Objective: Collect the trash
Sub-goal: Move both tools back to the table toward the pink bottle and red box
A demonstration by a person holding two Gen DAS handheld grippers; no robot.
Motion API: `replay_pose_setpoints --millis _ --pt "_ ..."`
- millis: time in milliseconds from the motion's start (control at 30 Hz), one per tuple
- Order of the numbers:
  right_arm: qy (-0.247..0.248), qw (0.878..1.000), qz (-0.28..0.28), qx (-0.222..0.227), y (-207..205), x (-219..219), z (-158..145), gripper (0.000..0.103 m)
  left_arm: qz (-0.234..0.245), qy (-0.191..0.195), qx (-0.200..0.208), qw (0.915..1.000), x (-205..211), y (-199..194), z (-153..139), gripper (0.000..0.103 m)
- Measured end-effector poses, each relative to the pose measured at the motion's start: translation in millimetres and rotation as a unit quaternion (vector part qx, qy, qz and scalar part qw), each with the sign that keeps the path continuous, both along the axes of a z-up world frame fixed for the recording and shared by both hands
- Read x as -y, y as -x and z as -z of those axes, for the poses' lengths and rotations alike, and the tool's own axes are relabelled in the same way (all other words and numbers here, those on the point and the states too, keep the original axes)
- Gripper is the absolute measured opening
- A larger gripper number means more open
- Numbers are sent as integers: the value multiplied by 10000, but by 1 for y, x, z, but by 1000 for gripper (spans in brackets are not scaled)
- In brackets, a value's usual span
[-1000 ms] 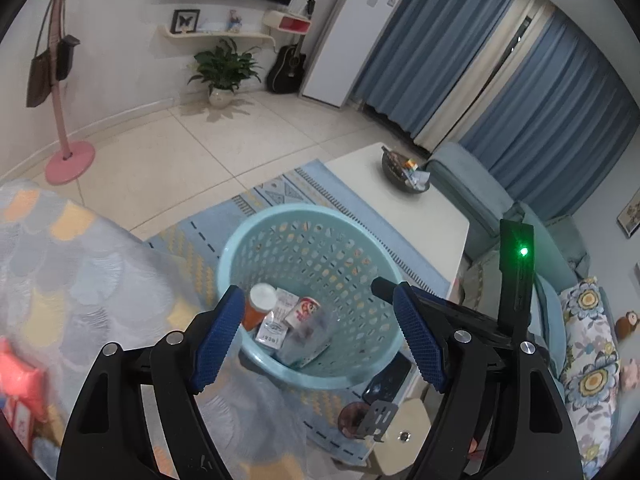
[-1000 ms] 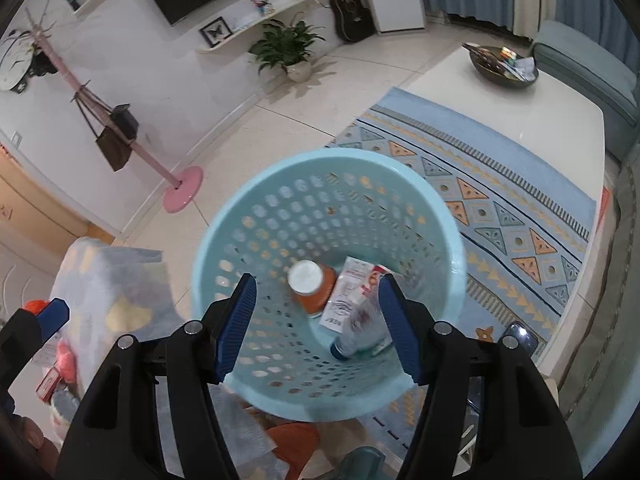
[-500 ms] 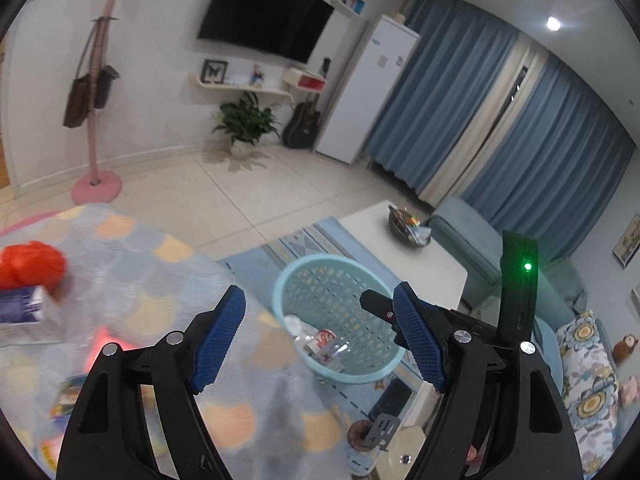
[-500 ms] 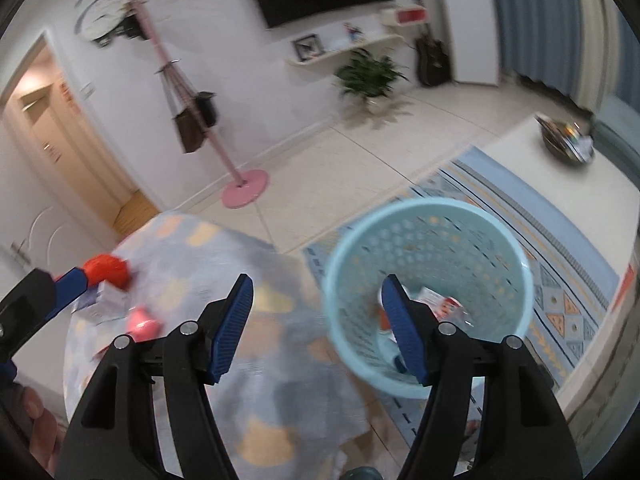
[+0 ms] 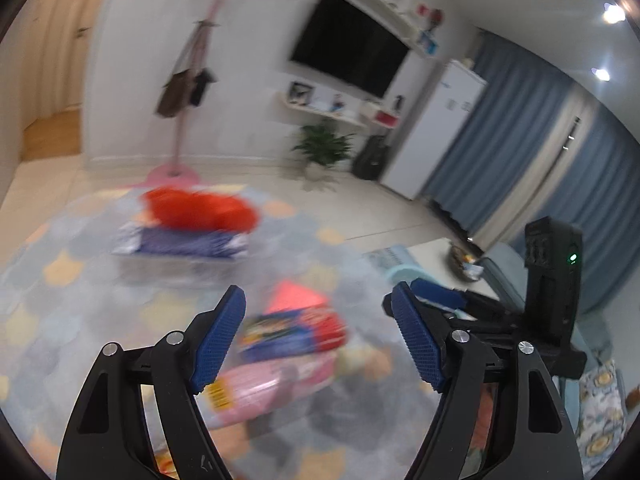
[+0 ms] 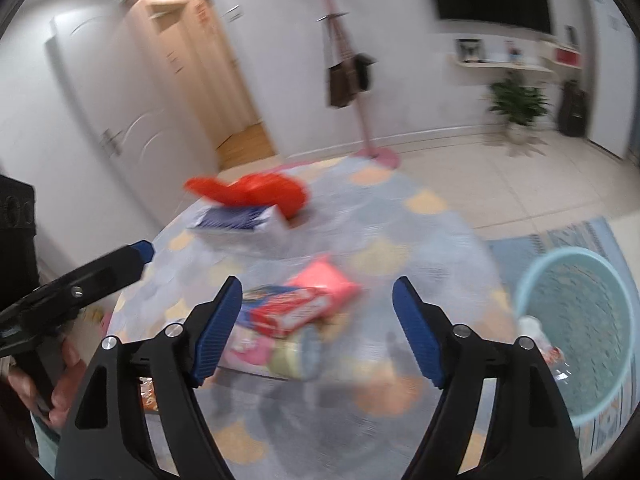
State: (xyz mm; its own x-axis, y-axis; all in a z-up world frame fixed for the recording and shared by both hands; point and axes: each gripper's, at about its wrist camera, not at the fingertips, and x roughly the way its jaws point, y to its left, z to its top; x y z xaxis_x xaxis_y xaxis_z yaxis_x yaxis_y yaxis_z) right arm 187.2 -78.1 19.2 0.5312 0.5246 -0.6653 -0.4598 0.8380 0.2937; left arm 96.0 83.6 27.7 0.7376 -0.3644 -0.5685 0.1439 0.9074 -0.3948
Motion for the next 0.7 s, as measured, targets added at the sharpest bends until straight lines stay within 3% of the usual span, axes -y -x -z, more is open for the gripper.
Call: replay_pose_setpoints --millis 300,533,700 --pt "282 9983 -427 -262 -28 -47 33 83 -122 -46 -643 9978 -52 -2 46 72" --pt "-23 9925 -807 -913 -46 -49 59 84 42 90 -999 9949 -67 -6 73 68" --pt "-98 9901 -1164 -779 -27 -49 54 84 94 226 -1161 9929 -70 -8 83 59"
